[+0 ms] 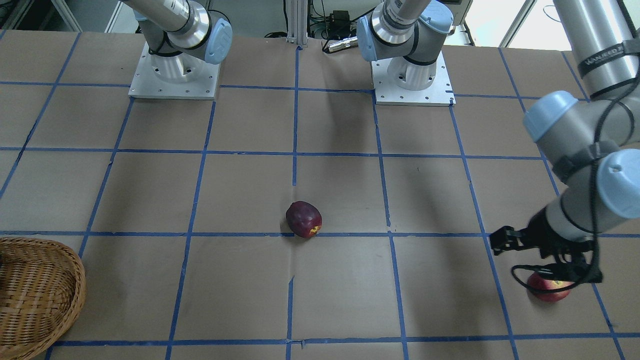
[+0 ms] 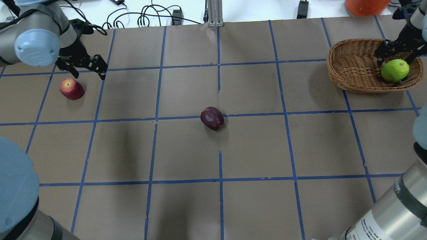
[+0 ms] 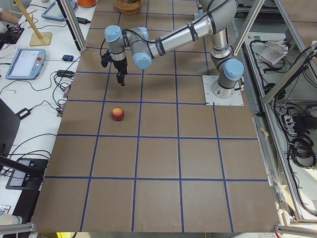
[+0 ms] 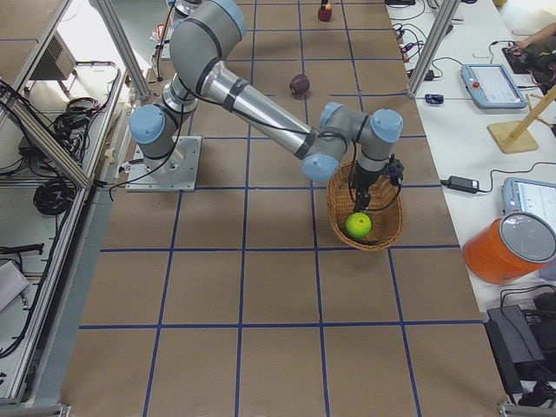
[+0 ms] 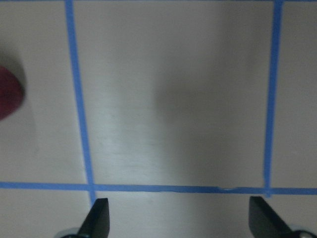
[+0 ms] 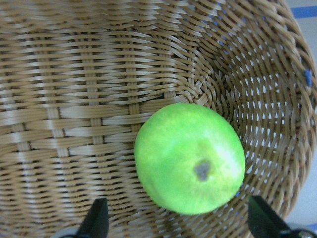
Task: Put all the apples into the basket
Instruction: 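Grasp dark apple with right gripper while left grasps red apple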
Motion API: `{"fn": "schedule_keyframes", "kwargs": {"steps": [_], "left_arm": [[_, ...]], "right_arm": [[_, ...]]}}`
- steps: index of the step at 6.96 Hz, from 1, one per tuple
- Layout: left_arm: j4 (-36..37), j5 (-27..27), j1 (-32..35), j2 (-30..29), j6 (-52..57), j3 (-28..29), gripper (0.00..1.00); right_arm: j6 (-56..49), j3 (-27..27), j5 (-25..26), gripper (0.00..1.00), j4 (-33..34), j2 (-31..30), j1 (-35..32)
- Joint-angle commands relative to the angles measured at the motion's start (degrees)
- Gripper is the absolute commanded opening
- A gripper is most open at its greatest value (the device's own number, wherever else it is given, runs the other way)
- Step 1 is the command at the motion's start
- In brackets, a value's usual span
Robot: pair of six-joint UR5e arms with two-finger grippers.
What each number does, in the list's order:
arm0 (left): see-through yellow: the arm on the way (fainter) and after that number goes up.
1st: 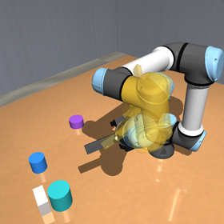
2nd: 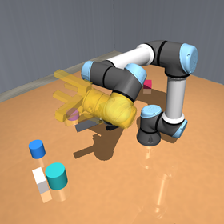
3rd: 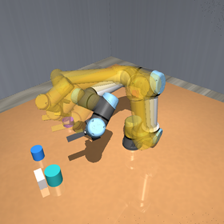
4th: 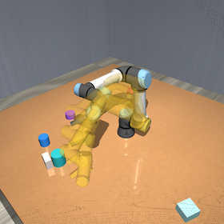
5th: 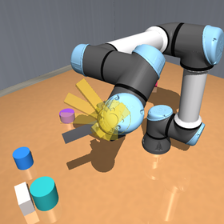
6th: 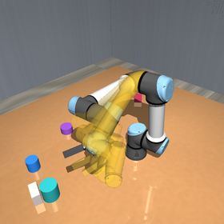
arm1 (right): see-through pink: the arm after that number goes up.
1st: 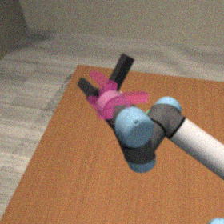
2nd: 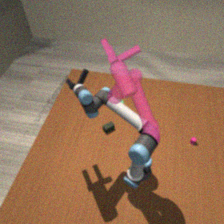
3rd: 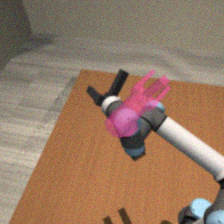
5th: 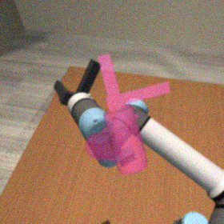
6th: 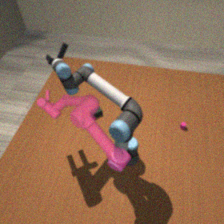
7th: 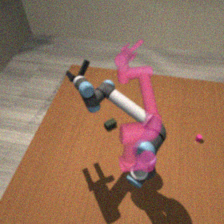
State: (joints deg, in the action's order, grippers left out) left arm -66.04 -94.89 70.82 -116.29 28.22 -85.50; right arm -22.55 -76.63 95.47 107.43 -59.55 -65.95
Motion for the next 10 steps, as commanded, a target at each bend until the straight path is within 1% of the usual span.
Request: {"fn": "schedule_keyframes", "kwargs": {"steps": [1, 2, 3, 4, 5, 6, 7, 8, 9, 10], "left_arm": [[12.6, 0.1, -8.0, -7.7, 16.6, 0.3, 1.00], [12.8, 0.3, -8.1, -9.5, 16.0, -0.4, 1.00], [12.9, 0.7, -8.0, -10.9, 15.5, 0.1, 1.00], [12.9, 1.2, -8.1, -12.3, 15.4, 0.3, 1.00], [12.9, 1.2, -8.0, -12.9, 15.4, 0.5, 1.00], [12.8, 2.5, -7.8, -12.5, 14.8, 1.0, 0.61], [11.9, 3.9, -7.2, -10.8, 13.1, 0.8, 0.43], [8.9, 4.5, -6.8, -8.6, 8.5, -0.5, 0.42], [3.1, 5.4, -5.3, -4.1, 2.8, -2.5, 0.42], [-0.6, 5.4, -2.8, 0.8, -3.0, -6.2, 0.42]], "right_arm": [[6.3, -0.4, -3.5, 1.00, -7.7, -5.6, -12.8], [9.1, -0.9, -5.5, 1.00, -9.9, -6.4, -19.9], [13.1, -1.8, -5.8, 1.00, -10.1, -6.4, -27.5], [16.2, -3.8, -7.0, 1.00, -9.4, -6.1, -34.5], [17.4, -5.4, -10.4, 1.00, -6.8, -5.4, -38.0], [17.5, -8.4, -11.8, 1.00, -3.1, -5.1, -40.8], [17.8, -12.2, -12.1, 1.00, 2.7, -4.6, -43.2], [17.9, -15.6, -13.0, 1.00, 5.7, -4.5, -43.9], [17.9, -16.6, -14.9, 1.00, 7.8, -4.3, -44.4], [17.9, -16.7, -15.0, 1.00, 8.8, -3.0, -44.9]]}}
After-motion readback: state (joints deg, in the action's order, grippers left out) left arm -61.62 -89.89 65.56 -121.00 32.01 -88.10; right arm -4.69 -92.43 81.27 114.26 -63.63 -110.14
